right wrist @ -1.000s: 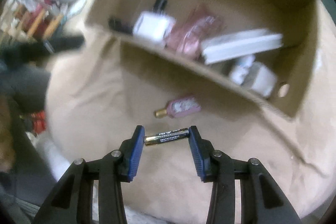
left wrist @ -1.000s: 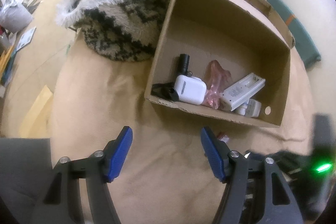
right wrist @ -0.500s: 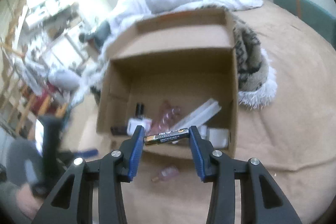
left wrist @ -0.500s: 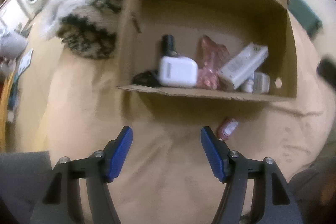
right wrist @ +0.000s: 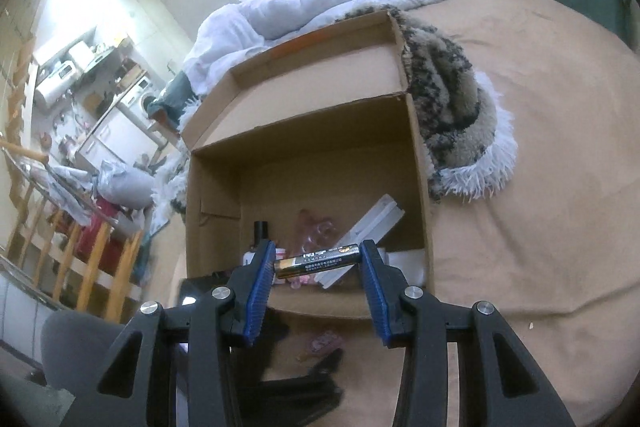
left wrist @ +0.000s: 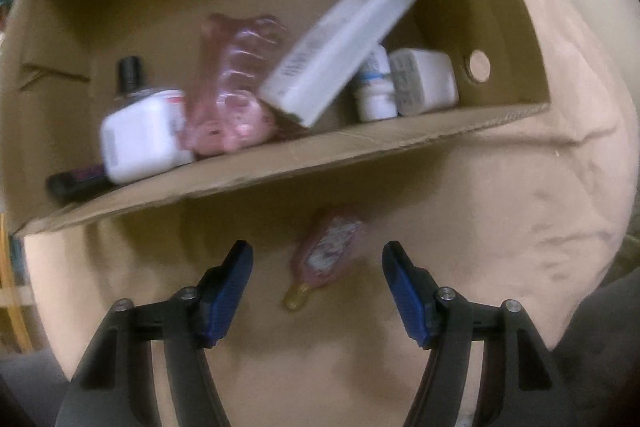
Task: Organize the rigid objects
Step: 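Grasp the pink perfume bottle with left tool while right tool holds the battery, then carry the perfume bottle and battery over the box with both tools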
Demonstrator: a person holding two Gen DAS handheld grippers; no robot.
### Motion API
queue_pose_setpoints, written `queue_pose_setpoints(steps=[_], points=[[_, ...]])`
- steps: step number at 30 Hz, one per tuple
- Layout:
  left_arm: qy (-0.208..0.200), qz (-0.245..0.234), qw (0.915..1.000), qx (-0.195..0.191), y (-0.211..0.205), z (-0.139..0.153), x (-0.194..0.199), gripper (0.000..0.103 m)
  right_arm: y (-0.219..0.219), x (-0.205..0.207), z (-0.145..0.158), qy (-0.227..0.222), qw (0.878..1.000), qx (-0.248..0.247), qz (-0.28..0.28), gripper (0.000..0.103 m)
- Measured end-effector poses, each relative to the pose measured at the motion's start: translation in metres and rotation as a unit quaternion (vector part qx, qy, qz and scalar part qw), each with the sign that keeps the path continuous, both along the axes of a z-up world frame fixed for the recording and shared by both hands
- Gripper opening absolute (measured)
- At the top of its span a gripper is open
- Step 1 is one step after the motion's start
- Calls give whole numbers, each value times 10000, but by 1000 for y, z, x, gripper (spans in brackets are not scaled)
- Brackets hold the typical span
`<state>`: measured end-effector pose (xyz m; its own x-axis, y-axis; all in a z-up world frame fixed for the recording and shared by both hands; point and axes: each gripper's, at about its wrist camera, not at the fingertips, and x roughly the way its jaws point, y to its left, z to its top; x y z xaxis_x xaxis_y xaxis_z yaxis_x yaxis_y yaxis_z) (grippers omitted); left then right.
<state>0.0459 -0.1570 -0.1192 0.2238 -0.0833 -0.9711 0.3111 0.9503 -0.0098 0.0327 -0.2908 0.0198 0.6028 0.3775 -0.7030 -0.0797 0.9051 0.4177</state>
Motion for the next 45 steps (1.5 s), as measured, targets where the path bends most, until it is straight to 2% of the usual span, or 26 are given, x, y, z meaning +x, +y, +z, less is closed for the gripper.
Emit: queue_pose_setpoints(steps=[7,10,11,16,22,36,45], points=[[90,-249,9995,176,-21,-17,4,47,1,3,-3,86,9999,87,33,45],[3,-282,9993,237,-22,-16,6,26,3,4,-4,105,9999,70,67,45],[5,-295,9993,219,-24,-17,7,23,3,4,-5,126,9999,78,69,45],[0,-194,9994,270,-20,-14,11,23,1,6,-7,198,9997,106,23,45],[-58,142,9996,218,14,2,12,23,3,7,-9,243,9997,15,16,45],[-672,673,9954,-118,90,83,-10,23,11,7,-10,228,9993,-263,109,45],[-1289,916,9872,-198,108,129,21,23,20,23,-12,187,9984,-477,245,45]])
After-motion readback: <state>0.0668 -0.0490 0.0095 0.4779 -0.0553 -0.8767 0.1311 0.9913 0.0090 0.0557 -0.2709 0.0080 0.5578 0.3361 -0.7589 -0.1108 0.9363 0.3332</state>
